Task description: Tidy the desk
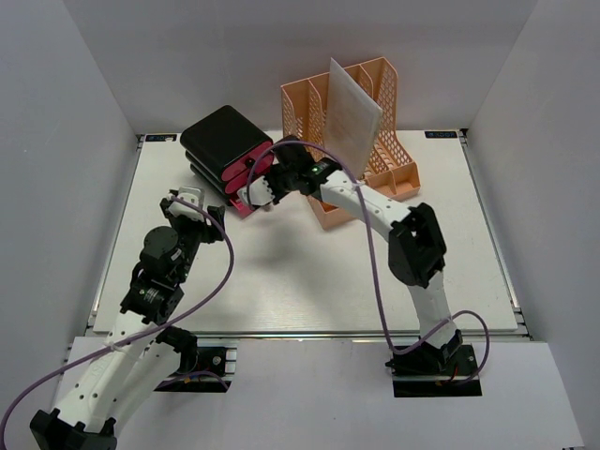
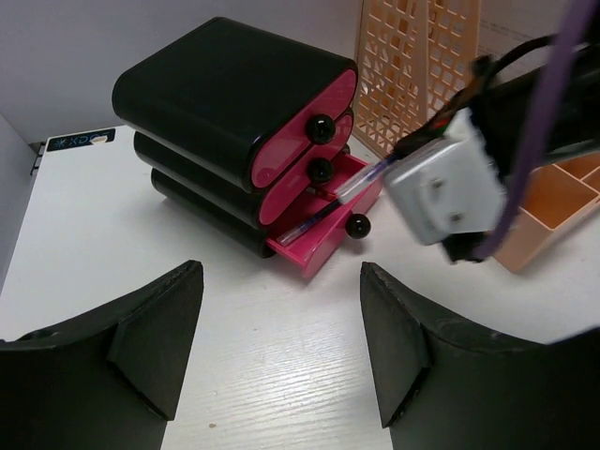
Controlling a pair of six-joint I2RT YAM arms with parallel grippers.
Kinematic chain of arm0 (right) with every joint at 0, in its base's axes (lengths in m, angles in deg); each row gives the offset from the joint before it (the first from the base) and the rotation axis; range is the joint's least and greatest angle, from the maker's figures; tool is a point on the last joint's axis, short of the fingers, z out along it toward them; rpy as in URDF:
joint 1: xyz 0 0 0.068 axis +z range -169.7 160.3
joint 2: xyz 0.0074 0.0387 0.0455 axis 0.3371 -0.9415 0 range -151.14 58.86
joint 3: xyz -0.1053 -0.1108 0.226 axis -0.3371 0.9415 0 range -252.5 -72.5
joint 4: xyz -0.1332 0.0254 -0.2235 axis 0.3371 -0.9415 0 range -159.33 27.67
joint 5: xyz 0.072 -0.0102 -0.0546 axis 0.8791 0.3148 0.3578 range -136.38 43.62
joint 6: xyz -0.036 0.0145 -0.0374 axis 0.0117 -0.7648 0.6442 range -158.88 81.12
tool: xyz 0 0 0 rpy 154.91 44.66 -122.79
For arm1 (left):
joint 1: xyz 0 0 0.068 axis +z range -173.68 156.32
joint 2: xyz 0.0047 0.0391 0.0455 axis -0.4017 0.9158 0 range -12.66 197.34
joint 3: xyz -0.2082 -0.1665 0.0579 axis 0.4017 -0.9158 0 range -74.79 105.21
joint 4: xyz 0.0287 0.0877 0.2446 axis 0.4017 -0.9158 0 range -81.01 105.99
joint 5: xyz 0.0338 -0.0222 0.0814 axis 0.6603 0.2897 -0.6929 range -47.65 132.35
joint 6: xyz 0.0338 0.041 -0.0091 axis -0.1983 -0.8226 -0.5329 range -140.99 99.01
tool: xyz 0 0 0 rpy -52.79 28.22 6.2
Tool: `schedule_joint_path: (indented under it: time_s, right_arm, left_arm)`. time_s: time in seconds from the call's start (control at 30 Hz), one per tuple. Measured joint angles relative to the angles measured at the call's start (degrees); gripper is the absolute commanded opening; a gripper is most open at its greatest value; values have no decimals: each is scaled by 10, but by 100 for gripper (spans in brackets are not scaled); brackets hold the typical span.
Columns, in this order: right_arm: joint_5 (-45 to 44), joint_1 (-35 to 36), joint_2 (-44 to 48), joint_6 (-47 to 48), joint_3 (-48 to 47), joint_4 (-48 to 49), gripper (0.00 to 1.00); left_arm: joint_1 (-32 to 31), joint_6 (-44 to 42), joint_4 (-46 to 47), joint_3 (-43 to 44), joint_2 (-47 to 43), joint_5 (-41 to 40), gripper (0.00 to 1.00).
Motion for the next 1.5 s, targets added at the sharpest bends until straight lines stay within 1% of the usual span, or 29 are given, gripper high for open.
schedule_joint_path:
  time_s: [0.1, 0.27, 0.67, 0.73, 0.8, 0.87, 0.9, 1.03, 1.23, 1.3, 1.33, 1.37, 1.4, 1.43, 1.47, 1.5]
  right_arm:
    - [-3, 7, -49, 29, -33, 28, 0]
    - [-4, 14, -89, 65, -34, 47, 0]
    - [-7, 18, -127, 74, -41, 116, 0]
    - [-8, 19, -134, 72, -42, 121, 4]
    - [-10, 20, -140, 68, -42, 125, 11]
    - [-12, 22, -144, 64, -41, 132, 15]
    - [-14, 23, -145, 63, -41, 135, 21]
    - [-17, 26, -146, 55, -41, 147, 33]
    - [-16, 26, -144, 39, -30, 160, 36]
    - [-14, 26, -141, 29, -16, 160, 31]
    - [-13, 26, -138, 24, -9, 159, 24]
    - [-11, 26, -135, 18, -4, 157, 5]
    - [-7, 26, -132, 9, -1, 155, 0]
    - [-2, 25, -128, -5, 0, 147, 0]
    - [8, 23, -122, -19, 0, 138, 0]
    - [18, 21, -115, -34, 0, 126, 0]
  left_arm:
    - [0, -1, 1, 0, -6, 0, 77]
    - [0, -2, 3, 0, -14, 0, 77]
    - [0, -2, 4, -1, -17, 3, 77]
    - [0, -2, 4, -1, -17, 3, 77]
    - [0, -2, 4, -1, -17, 3, 77]
    - [0, -2, 4, -2, -17, 3, 77]
    - [0, -2, 4, -2, -17, 3, 77]
    - [0, -2, 4, -2, -17, 3, 77]
    - [0, -2, 4, -2, -17, 3, 77]
    - [0, -3, 4, -2, -17, 3, 77]
    - [0, -3, 4, -2, -17, 3, 77]
    - [0, -3, 4, -2, -17, 3, 77]
    - [0, -3, 4, -2, -17, 3, 76]
    - [0, -3, 4, -2, -17, 3, 74]
    - [0, -3, 4, -2, -17, 3, 65]
    - [0, -1, 4, -2, -16, 6, 59]
